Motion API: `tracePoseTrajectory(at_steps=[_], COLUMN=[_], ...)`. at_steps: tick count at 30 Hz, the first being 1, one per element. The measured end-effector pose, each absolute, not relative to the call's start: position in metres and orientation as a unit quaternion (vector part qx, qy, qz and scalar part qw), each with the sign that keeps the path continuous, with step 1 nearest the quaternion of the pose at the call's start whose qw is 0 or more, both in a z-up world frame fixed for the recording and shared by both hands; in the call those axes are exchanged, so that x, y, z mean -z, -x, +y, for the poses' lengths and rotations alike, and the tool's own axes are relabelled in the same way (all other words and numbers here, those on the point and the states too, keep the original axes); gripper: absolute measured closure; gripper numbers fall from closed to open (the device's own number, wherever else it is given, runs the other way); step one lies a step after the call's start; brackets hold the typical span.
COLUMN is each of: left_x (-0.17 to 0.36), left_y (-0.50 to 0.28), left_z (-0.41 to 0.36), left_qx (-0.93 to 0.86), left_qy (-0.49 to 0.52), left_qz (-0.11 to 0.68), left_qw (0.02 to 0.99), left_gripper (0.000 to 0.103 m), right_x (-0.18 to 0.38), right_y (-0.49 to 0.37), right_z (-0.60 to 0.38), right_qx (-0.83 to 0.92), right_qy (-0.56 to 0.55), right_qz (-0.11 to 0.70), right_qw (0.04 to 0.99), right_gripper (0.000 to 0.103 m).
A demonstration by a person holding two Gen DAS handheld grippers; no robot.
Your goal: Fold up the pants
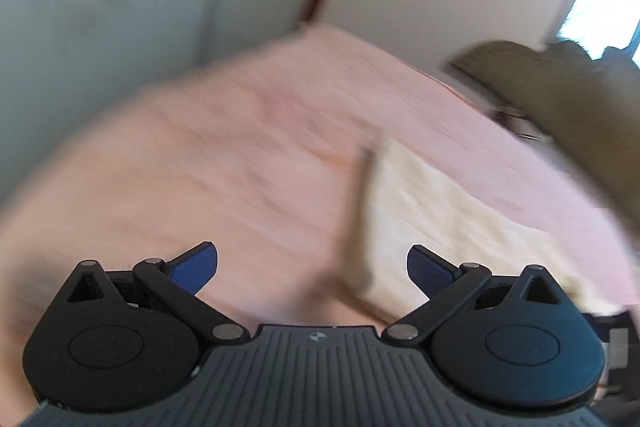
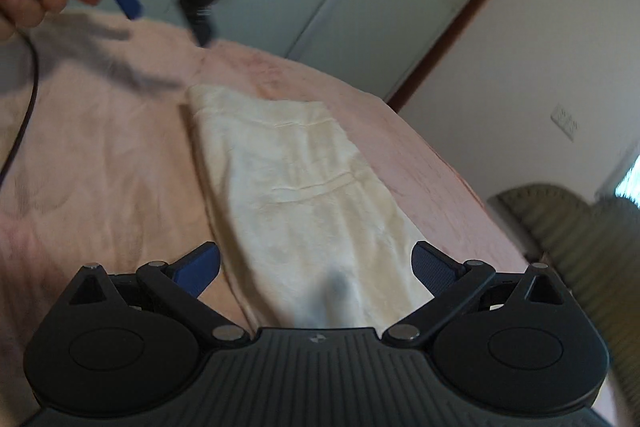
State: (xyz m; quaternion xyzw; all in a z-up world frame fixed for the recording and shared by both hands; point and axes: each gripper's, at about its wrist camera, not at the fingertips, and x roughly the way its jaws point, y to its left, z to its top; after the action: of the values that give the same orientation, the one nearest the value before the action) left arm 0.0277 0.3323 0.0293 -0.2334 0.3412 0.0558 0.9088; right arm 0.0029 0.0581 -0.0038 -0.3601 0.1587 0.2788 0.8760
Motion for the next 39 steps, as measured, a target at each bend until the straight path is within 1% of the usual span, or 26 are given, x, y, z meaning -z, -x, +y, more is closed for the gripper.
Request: tracePoseTrajectory(at_steps=[4, 5, 6, 7, 8, 10, 11, 12, 13, 14, 15, 17, 19, 21, 23, 26, 28, 29, 31, 32, 33, 34, 35, 36, 37, 39], left_x=[-0.011, -0.008, -0.006, -0.007, -0.007, -0.003, -0.001, 0.005, 0.007, 0.009, 0.012, 0.017, 0.017, 0.019, 0.023, 0.031, 0.032, 0.033, 0.035, 0.035, 0.035, 0.035, 0.035, 0.035, 0.035, 0.034], left_y=[-0.040, -0.044, -0.047, -0.048, -0.049, -0.050, -0.055, -0.066, -0.073, -0.081, -0.087, -0.097, -0.108, -0.120, -0.133, -0.151, -0.158, -0.160, -0.163, -0.164, -0.164, -0.162, -0.160, -0.159, -0.157, -0.155], left_z=[0.330, 0.332, 0.332, 0.332, 0.332, 0.330, 0.330, 0.331, 0.332, 0.333, 0.332, 0.333, 0.334, 0.334, 0.331, 0.324, 0.321, 0.321, 0.321, 0.320, 0.319, 0.319, 0.318, 0.317, 0.317, 0.316], left_qx=[-0.014, -0.009, -0.010, -0.010, -0.008, 0.007, 0.016, 0.025, 0.034, 0.044, 0.049, 0.049, 0.053, 0.065, 0.091, 0.115, 0.112, 0.110, 0.111, 0.105, 0.097, 0.086, 0.076, 0.069, 0.066, 0.057], left_qy=[0.313, 0.322, 0.327, 0.330, 0.335, 0.356, 0.370, 0.383, 0.389, 0.395, 0.402, 0.416, 0.424, 0.431, 0.447, 0.465, 0.465, 0.465, 0.466, 0.461, 0.454, 0.444, 0.434, 0.427, 0.422, 0.408], left_qz=[0.371, 0.374, 0.377, 0.379, 0.380, 0.381, 0.382, 0.383, 0.383, 0.384, 0.385, 0.384, 0.372, 0.372, 0.377, 0.384, 0.379, 0.378, 0.372, 0.372, 0.373, 0.374, 0.375, 0.374, 0.372, 0.373], left_qw=[0.874, 0.870, 0.866, 0.865, 0.862, 0.853, 0.847, 0.840, 0.837, 0.833, 0.829, 0.823, 0.824, 0.820, 0.806, 0.789, 0.792, 0.793, 0.795, 0.799, 0.803, 0.810, 0.816, 0.820, 0.824, 0.831], left_gripper=[0.002, 0.002, 0.002, 0.002, 0.001, 0.001, 0.001, 0.001, 0.001, 0.001, 0.001, 0.001, 0.001, 0.002, 0.002, 0.006, 0.012, 0.018, 0.024, 0.031, 0.041, 0.048, 0.058, 0.065, 0.068, 0.081], right_x=[0.017, 0.018, 0.018, 0.017, 0.018, 0.022, 0.023, 0.023, 0.023, 0.023, 0.022, 0.020, 0.012, -0.001, -0.014, -0.024, -0.025, -0.026, -0.037, -0.047, -0.056, -0.064, -0.067, -0.067, -0.062, -0.038], right_y=[-0.007, -0.009, -0.010, -0.012, -0.014, -0.015, -0.014, -0.014, -0.015, -0.017, -0.019, -0.022, -0.026, -0.035, -0.043, -0.051, -0.053, -0.053, -0.051, -0.051, -0.056, -0.063, -0.070, -0.077, -0.085, -0.101], right_z=[0.072, 0.076, 0.079, 0.083, 0.087, 0.099, 0.105, 0.110, 0.113, 0.116, 0.118, 0.118, 0.111, 0.100, 0.089, 0.077, 0.073, 0.069, 0.055, 0.042, 0.031, 0.021, 0.011, 0.005, 0.002, 0.005], right_qx=[-0.263, -0.264, -0.265, -0.267, -0.269, -0.265, -0.265, -0.273, -0.283, -0.295, -0.304, -0.315, -0.319, -0.326, -0.335, -0.347, -0.367, -0.380, -0.426, -0.442, -0.446, -0.439, -0.425, -0.405, -0.379, -0.327], right_qy=[0.383, 0.386, 0.387, 0.389, 0.395, 0.412, 0.419, 0.421, 0.416, 0.410, 0.404, 0.392, 0.365, 0.315, 0.266, 0.223, 0.214, 0.210, 0.185, 0.160, 0.133, 0.110, 0.090, 0.082, 0.086, 0.114], right_qz=[0.150, 0.146, 0.145, 0.144, 0.141, 0.123, 0.112, 0.109, 0.110, 0.114, 0.116, 0.120, 0.125, 0.140, 0.155, 0.173, 0.193, 0.205, 0.220, 0.214, 0.215, 0.220, 0.228, 0.234, 0.246, 0.296], right_qw=[0.873, 0.872, 0.871, 0.870, 0.867, 0.863, 0.861, 0.858, 0.857, 0.856, 0.855, 0.856, 0.865, 0.880, 0.891, 0.894, 0.885, 0.877, 0.858, 0.856, 0.859, 0.864, 0.872, 0.880, 0.888, 0.890], right_gripper=[0.001, 0.007, 0.017, 0.022, 0.028, 0.030, 0.037, 0.050, 0.057, 0.069, 0.076, 0.081, 0.081, 0.086, 0.088, 0.088, 0.088, 0.088, 0.087, 0.087, 0.087, 0.087, 0.087, 0.087, 0.087, 0.087])
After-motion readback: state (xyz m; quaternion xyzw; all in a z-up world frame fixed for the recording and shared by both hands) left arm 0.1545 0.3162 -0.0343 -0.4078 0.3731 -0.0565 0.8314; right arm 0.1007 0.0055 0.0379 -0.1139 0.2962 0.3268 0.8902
